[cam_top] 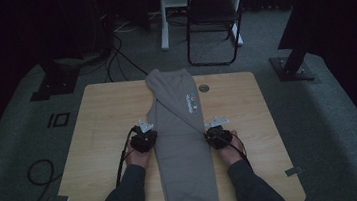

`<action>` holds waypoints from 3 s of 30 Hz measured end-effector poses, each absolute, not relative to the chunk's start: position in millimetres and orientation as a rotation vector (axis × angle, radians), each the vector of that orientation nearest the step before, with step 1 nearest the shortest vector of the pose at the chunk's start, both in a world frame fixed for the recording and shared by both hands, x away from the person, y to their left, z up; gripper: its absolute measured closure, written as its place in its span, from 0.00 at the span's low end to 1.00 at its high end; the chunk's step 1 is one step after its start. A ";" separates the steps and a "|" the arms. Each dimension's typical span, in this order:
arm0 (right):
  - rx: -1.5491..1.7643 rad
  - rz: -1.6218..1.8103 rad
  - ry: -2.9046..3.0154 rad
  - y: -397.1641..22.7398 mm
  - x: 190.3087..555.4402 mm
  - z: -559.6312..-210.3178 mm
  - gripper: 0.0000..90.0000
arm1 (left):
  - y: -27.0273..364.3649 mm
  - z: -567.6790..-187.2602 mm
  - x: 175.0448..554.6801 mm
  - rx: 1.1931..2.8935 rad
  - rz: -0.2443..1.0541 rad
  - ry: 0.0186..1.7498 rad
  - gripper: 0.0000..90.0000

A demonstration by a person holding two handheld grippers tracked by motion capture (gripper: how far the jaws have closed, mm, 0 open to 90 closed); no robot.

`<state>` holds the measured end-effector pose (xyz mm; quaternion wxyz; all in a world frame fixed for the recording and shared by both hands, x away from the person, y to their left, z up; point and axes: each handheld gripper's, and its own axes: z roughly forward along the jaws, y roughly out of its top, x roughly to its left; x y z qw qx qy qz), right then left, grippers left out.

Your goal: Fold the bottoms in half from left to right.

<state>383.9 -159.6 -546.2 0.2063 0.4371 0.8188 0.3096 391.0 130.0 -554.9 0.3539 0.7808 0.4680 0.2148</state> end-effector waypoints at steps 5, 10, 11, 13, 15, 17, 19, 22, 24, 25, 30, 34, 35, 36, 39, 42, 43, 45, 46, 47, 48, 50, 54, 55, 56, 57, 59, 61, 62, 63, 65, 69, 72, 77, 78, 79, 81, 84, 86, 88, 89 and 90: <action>1.226 0.901 2.345 -167.9 367.0 -544.4 0.95 | 133.6 -554.5 366.6 2.041 0.523 1.170 0.95; 1.212 0.908 2.406 -169.0 361.2 -542.3 0.75 | 135.3 -552.3 351.2 2.079 0.525 1.112 0.87; 1.208 0.913 2.401 -167.8 362.5 -542.5 0.70 | 136.4 -551.5 351.3 2.071 0.550 1.093 0.84; 1.202 0.934 2.398 -165.3 367.7 -542.3 0.62 | 137.0 -550.5 352.5 2.060 0.559 1.099 0.82; 1.206 0.961 2.390 -161.8 375.1 -540.3 0.56 | 139.5 -545.0 365.4 2.029 0.581 1.131 0.75; 1.187 0.972 2.381 -156.1 384.2 -538.0 0.52 | 141.4 -542.5 378.3 2.009 0.587 1.155 0.75; 1.180 0.977 2.380 -148.7 394.7 -536.3 0.49 | 142.6 -540.0 392.3 1.980 0.602 1.191 0.75; 1.167 0.979 2.385 -136.0 410.1 -534.4 0.46 | 141.4 -538.6 409.3 1.970 0.607 1.222 0.75; 1.164 0.968 2.392 -125.8 421.1 -533.6 0.44 | 139.1 -540.9 418.2 1.989 0.614 1.238 0.78; 1.167 0.966 2.392 -120.9 425.2 -532.9 0.44 | 138.7 -542.1 420.9 1.999 0.622 1.242 0.81; 1.136 0.952 2.395 -97.8 441.1 -532.3 0.43 | 137.3 -551.6 429.9 2.019 0.633 1.291 0.91; 1.120 0.950 2.395 -83.1 451.6 -537.6 0.41 | 137.9 -552.5 430.1 2.022 0.642 1.280 0.94; 1.111 0.953 2.397 -80.1 453.0 -539.0 0.40 | 138.3 -552.7 430.1 2.021 0.640 1.280 0.94; 1.099 0.946 2.398 -78.0 454.8 -540.6 0.41 | 138.6 -552.8 430.1 2.020 0.639 1.279 0.94; 1.122 0.926 2.382 -79.1 460.1 -546.8 0.42 | 139.2 -553.2 429.8 2.017 0.638 1.276 0.95; 1.232 0.901 2.315 -93.9 466.3 -545.9 0.46 | 139.6 -553.8 429.7 2.011 0.637 1.273 0.95; 1.232 0.901 2.315 -93.9 466.3 -545.9 0.46 | 139.6 -553.8 429.7 2.011 0.637 1.273 0.95; 1.333 0.886 2.247 -113.4 471.3 -545.8 0.50 | 139.3 -553.8 429.6 2.012 0.642 1.272 0.95; 1.383 0.889 2.214 -122.8 473.2 -545.8 0.53 | 139.3 -553.8 429.6 2.012 0.642 1.272 0.95; 1.414 0.888 2.189 -130.1 474.2 -545.6 0.57 | 139.1 -554.0 429.7 2.011 0.643 1.272 0.95; 1.443 0.882 2.166 -136.7 474.9 -545.6 0.58 | 139.1 -554.0 429.8 2.011 0.644 1.272 0.95; 1.474 0.896 2.138 -147.6 474.7 -545.9 0.70 | 138.8 -554.0 430.0 2.013 0.647 1.272 0.95; 1.422 0.910 2.175 -151.5 471.6 -546.1 0.84 | 138.2 -554.1 430.0 2.016 0.654 1.269 0.95; 1.409 0.907 2.180 -149.9 470.7 -546.0 0.88 | 138.3 -554.0 430.0 2.017 0.653 1.269 0.95; 1.400 0.907 2.189 -148.7 470.0 -545.8 0.91 | 138.6 -553.9 429.9 2.018 0.651 1.269 0.96; 1.394 0.903 2.196 -147.7 469.1 -545.6 0.94 | 138.8 -553.9 429.5 2.018 0.652 1.269 0.96; 1.379 0.903 2.210 -147.2 466.6 -545.4 0.97 | 140.4 -554.2 427.5 2.018 0.652 1.262 0.96; 1.382 0.915 2.224 -148.9 462.2 -545.3 0.97 | 143.9 -554.2 423.9 2.018 0.642 1.257 0.96; 1.380 0.928 2.227 -150.4 459.4 -545.7 0.97 | 146.0 -554.0 421.2 2.020 0.634 1.255 0.96; 1.387 0.944 2.226 -152.1 456.1 -546.4 0.98 | 147.8 -554.0 418.2 2.021 0.627 1.250 0.96; 1.399 0.972 2.234 -154.0 448.6 -547.0 0.98 | 151.0 -553.8 410.7 2.025 0.620 1.244 0.96; 1.351 0.973 2.267 -152.4 426.7 -547.1 0.98 | 156.8 -553.9 388.7 2.021 0.578 1.231 0.96; 1.292 0.960 2.287 -149.2 405.2 -547.4 0.98 | 159.6 -554.2 366.8 2.026 0.559 1.211 0.96; 1.217 0.930 2.351 -146.6 371.3 -545.4 0.98 | 162.7 -551.9 335.4 2.071 0.523 1.177 0.95; 1.215 0.932 2.361 -147.2 367.1 -545.0 0.98 | 162.6 -551.5 332.3 2.076 0.520 1.173 0.95; 1.220 0.936 2.370 -147.9 363.8 -544.7 0.98 | 162.9 -550.7 330.6 2.085 0.515 1.171 0.94; 1.215 0.932 2.387 -148.8 360.9 -543.9 0.95 | 163.1 -550.0 330.7 2.080 0.504 1.158 0.88; 1.153 0.928 2.400 -146.3 363.9 -543.5 0.77 | 161.7 -547.5 337.0 2.073 0.542 1.151 0.84; 1.150 0.951 2.412 -141.2 371.3 -543.1 0.66 | 160.7 -543.8 343.5 2.049 0.569 1.147 0.83; 1.122 0.961 2.410 -134.0 379.3 -542.0 0.61 | 159.3 -541.5 352.4 2.037 0.583 1.151 0.81; 1.109 0.966 2.419 -129.9 383.7 -541.4 0.59 | 158.2 -541.1 357.0 2.027 0.587 1.163 0.81; 1.099 0.968 2.428 -125.2 388.5 -541.3 0.58 | 157.4 -541.2 360.6 2.025 0.591 1.166 0.81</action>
